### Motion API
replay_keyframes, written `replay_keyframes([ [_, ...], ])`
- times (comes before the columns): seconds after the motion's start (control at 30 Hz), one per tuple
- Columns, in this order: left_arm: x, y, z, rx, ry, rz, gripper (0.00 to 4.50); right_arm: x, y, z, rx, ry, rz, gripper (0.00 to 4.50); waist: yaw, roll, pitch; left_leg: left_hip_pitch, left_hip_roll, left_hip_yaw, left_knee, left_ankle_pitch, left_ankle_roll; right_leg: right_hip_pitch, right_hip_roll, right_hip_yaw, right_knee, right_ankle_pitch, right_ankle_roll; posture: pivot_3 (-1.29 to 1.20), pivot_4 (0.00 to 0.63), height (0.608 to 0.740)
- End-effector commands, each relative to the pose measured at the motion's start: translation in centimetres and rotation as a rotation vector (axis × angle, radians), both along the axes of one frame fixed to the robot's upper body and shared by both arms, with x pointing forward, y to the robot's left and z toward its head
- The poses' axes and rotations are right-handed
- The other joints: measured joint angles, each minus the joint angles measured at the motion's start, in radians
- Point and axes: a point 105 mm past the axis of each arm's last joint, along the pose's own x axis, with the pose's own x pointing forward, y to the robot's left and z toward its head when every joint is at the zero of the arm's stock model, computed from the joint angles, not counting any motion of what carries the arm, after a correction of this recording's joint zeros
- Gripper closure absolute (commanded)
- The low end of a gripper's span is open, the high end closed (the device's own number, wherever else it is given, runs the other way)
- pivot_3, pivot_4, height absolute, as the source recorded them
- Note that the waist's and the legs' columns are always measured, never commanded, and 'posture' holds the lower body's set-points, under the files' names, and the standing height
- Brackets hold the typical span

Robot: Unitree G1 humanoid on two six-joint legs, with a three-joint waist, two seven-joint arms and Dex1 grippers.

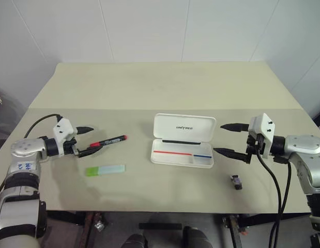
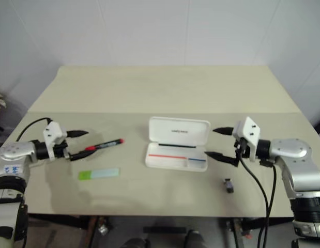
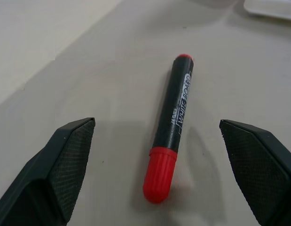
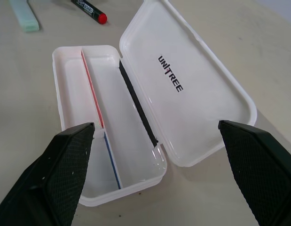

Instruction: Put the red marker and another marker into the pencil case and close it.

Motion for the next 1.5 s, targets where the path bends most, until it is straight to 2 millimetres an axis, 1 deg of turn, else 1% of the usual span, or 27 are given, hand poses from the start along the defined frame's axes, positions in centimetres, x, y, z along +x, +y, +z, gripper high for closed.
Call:
replay_keyframes([
  [0.03,0.4,-0.2,-0.1,0.036,0.021,-0.008,0.00,-0.7,-0.4,1.8,0.011,-0.066,-0.021,0.03,-0.002,0.000,0.000,0.000,0.000,0.000,0.000,0.000,0.001,0.000,0.000,0.000,0.000,0.000,0.000,0.00,0.150,0.740],
  [0.2,0.9,-0.9,-1.1,0.057,0.072,-0.011,0.00,-1.0,-0.7,2.3,0.017,-0.084,-0.051,0.03,-0.001,-0.001,0.000,0.000,0.000,0.001,0.000,-0.001,0.001,0.000,0.000,0.000,0.000,0.000,0.000,0.00,0.150,0.740],
  [0.27,1.2,-1.2,-1.1,0.050,0.073,-0.002,0.40,-1.3,-0.5,2.4,0.020,-0.090,-0.056,0.00,0.001,-0.001,0.001,0.000,0.000,0.001,0.001,-0.001,0.002,0.000,0.000,0.000,0.000,0.000,0.001,0.00,0.150,0.740],
  [0.3,1.3,-1.3,-1.0,0.034,0.069,-0.001,0.54,-1.4,-0.5,2.5,0.020,-0.092,-0.058,0.00,0.001,-0.001,0.001,0.000,0.000,0.001,0.001,-0.001,0.002,0.000,0.000,0.000,0.000,0.000,0.001,0.00,0.150,0.740],
  [0.4,1.5,-1.6,-0.7,0.004,0.063,-0.002,1.61,-1.6,-0.6,2.5,0.022,-0.095,-0.068,0.00,0.001,-0.002,0.001,0.000,0.000,0.001,0.002,-0.001,0.002,0.001,0.000,0.000,0.001,0.000,0.001,0.00,0.150,0.740],
  [0.43,1.5,-1.7,-0.8,0.000,0.064,-0.003,1.89,-1.6,-0.6,2.5,0.022,-0.096,-0.073,0.00,0.001,-0.002,0.001,0.000,0.000,0.001,0.002,-0.001,0.002,0.001,0.000,0.000,0.001,0.000,0.001,0.00,0.150,0.740],
  [0.6,1.3,-1.9,-1.4,-0.028,0.073,-0.005,3.65,-1.7,-0.9,2.5,0.023,-0.093,-0.086,0.00,0.000,-0.002,0.001,0.000,0.000,0.001,0.001,-0.001,0.002,0.001,0.000,0.000,0.001,0.001,0.001,0.00,0.150,0.740],
  [0.63,1.2,-1.9,-1.6,-0.031,0.075,-0.005,3.90,-1.7,-0.9,2.4,0.022,-0.092,-0.086,0.00,0.000,-0.002,0.001,0.000,0.000,0.001,0.002,-0.001,0.002,0.001,0.000,0.000,0.001,0.001,0.001,0.00,0.150,0.740],
  [0.83,0.8,-1.8,-2.2,-0.052,0.073,0.000,3.90,-1.5,-0.7,2.2,0.019,-0.081,-0.076,0.00,0.000,-0.002,0.001,0.000,0.000,0.001,0.002,-0.001,0.002,0.001,0.000,0.000,0.000,0.001,0.001,0.00,0.150,0.740],
  [0.97,0.7,-3.2,-0.6,-0.114,-0.012,-0.085,3.90,-1.3,-0.7,1.8,0.014,-0.068,-0.064,0.00,0.000,-0.002,0.001,0.000,0.000,0.001,0.002,-0.001,0.002,0.001,0.000,0.000,0.001,0.001,0.001,0.00,0.150,0.740],
  [1.1,-0.5,-4.4,0.5,-0.091,-0.060,-0.223,3.90,-1.0,-0.7,1.3,0.016,-0.055,-0.058,0.00,0.000,-0.002,0.001,0.000,0.000,0.000,0.002,-0.001,0.002,0.001,0.000,0.000,0.000,0.001,0.001,0.00,0.150,0.740],
  [1.23,-1.8,-5.5,1.7,-0.094,-0.062,-0.298,3.90,-0.7,-0.7,0.7,0.025,-0.046,-0.052,0.00,-0.004,-0.002,0.001,0.000,0.000,0.001,0.001,-0.001,0.002,0.001,0.000,0.001,0.000,0.001,0.001,0.00,0.150,0.740],
  [1.3,-2.4,-6.4,2.6,-0.121,-0.057,-0.322,3.90,-0.6,-0.6,0.4,0.027,-0.044,-0.049,0.00,-0.002,-0.002,0.001,0.000,0.001,0.001,0.001,-0.001,0.002,0.000,0.000,0.001,0.000,0.001,0.001,0.00,0.150,0.740],
  [1.37,-2.9,-7.9,3.5,-0.130,-0.061,-0.363,3.90,-0.5,-0.5,0.1,0.033,-0.041,-0.044,0.00,-0.002,-0.002,0.001,0.000,0.001,0.001,0.002,-0.001,0.002,0.001,0.000,0.001,0.000,0.001,0.001,0.00,0.150,0.740],
  [1.43,-3.5,-9.2,3.7,-0.109,-0.052,-0.403,3.90,-0.4,-0.4,-0.2,0.040,-0.039,-0.040,0.00,0.002,-0.002,0.001,0.000,0.001,0.001,0.002,-0.001,0.002,0.001,0.000,0.001,0.000,0.001,0.001,0.00,0.150,0.740],
  [1.5,-4.0,-11.0,4.0,-0.119,-0.035,-0.450,3.90,-0.3,-0.2,-0.4,0.045,-0.041,-0.036,0.00,0.002,-0.002,0.001,0.000,0.001,0.000,0.003,-0.001,0.002,0.001,0.000,0.001,-0.002,0.001,0.001,0.00,0.150,0.740],
])
